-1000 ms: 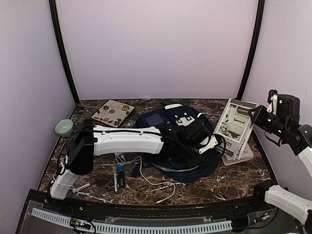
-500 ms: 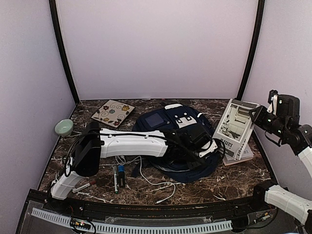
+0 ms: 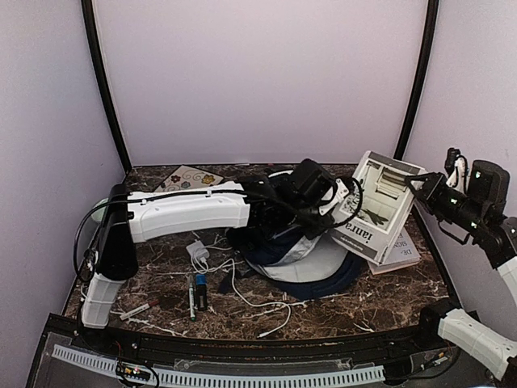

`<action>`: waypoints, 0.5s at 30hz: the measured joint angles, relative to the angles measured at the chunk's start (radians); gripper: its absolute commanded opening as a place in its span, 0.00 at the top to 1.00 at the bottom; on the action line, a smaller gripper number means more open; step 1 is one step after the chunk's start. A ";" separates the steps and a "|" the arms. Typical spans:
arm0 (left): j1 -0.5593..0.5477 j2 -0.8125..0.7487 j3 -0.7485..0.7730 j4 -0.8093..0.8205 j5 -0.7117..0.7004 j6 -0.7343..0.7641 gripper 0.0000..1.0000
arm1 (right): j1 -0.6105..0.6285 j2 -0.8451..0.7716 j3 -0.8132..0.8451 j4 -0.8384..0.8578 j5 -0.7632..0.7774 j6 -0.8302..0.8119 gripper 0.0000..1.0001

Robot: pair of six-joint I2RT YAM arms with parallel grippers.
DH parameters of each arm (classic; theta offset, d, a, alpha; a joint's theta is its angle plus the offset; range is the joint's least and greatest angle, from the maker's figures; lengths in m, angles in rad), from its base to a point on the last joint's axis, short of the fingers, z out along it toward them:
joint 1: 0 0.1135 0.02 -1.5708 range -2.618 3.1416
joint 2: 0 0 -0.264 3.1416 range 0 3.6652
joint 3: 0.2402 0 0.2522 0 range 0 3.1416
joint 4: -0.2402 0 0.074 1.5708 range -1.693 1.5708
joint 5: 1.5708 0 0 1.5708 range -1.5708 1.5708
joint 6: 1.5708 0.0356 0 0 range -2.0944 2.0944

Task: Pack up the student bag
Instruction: Open the largest pocket of the student bag, then place the book in the largest pocket of the bag.

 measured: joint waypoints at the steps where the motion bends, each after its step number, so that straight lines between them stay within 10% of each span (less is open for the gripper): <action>1: 0.010 -0.023 0.000 0.002 -0.009 0.000 1.00 | 0.000 -0.015 -0.038 0.050 -0.040 0.041 1.00; 15: 0.081 -0.115 0.019 0.048 -0.087 0.039 1.00 | 0.106 -0.100 -0.369 0.420 -0.124 0.424 1.00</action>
